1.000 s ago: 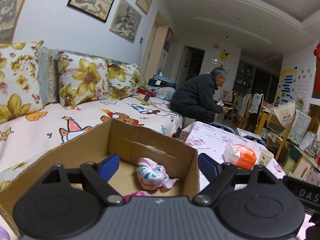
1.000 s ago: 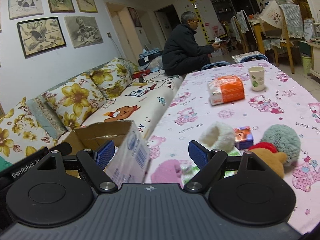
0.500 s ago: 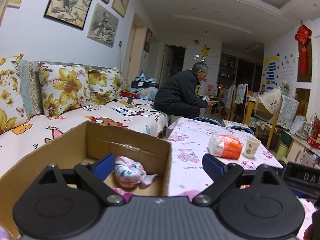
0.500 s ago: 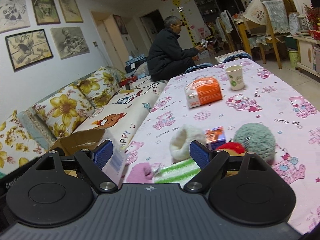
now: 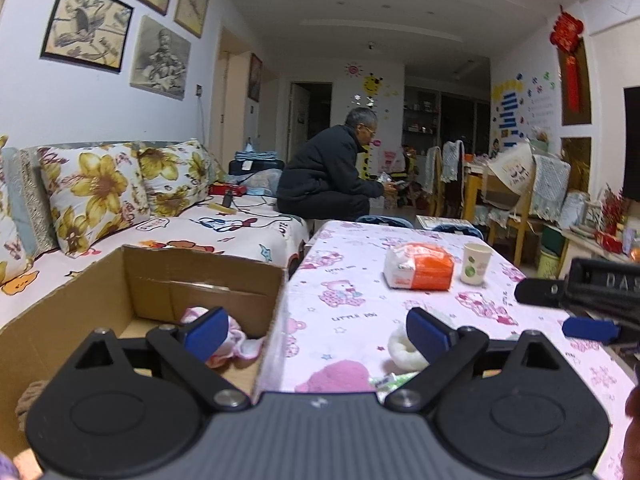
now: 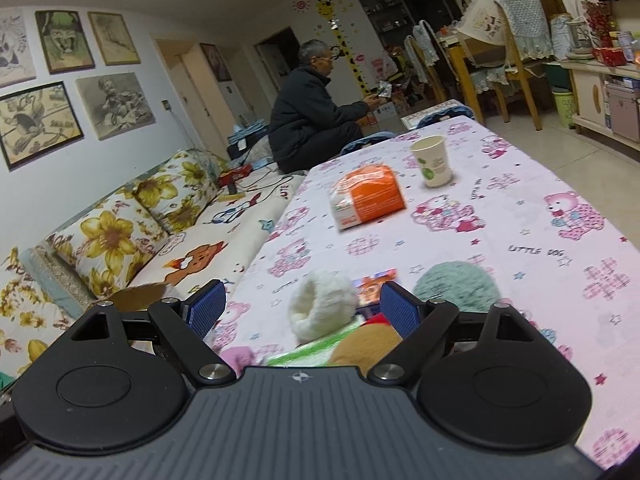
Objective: Organize soft objects
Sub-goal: 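Move both open tools back over the remaining soft items on the table, then grasp the brown teddy bear with left tool while right tool grasps grey-green fuzzy ball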
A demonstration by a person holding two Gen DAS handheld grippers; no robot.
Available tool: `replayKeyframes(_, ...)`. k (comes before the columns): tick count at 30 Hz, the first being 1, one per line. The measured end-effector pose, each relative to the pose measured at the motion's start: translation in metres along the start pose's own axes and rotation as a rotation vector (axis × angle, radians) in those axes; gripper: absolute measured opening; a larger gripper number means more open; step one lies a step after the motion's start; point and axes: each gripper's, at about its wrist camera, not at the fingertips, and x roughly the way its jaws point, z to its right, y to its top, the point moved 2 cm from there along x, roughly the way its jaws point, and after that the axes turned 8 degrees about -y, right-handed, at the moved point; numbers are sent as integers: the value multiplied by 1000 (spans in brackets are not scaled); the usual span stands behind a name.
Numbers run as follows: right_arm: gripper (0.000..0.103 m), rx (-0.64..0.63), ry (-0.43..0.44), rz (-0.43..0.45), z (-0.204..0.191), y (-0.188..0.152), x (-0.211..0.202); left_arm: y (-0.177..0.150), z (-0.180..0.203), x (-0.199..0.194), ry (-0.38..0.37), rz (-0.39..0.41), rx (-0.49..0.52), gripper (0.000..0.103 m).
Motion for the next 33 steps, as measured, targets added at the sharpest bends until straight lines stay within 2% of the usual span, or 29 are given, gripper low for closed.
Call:
replayKeyframes(19,103,80,-120,-27,30,0,21,-25,69,21,-181,-89,162,96)
replayKeyframes(28,103,106,-117,-105,42,-3,40,-44,109,38,-260,-149,258,96)
replayKeyframes(33,103,125,-100,-147,37,-7,49,-51,127,50,-268,-160,312,96)
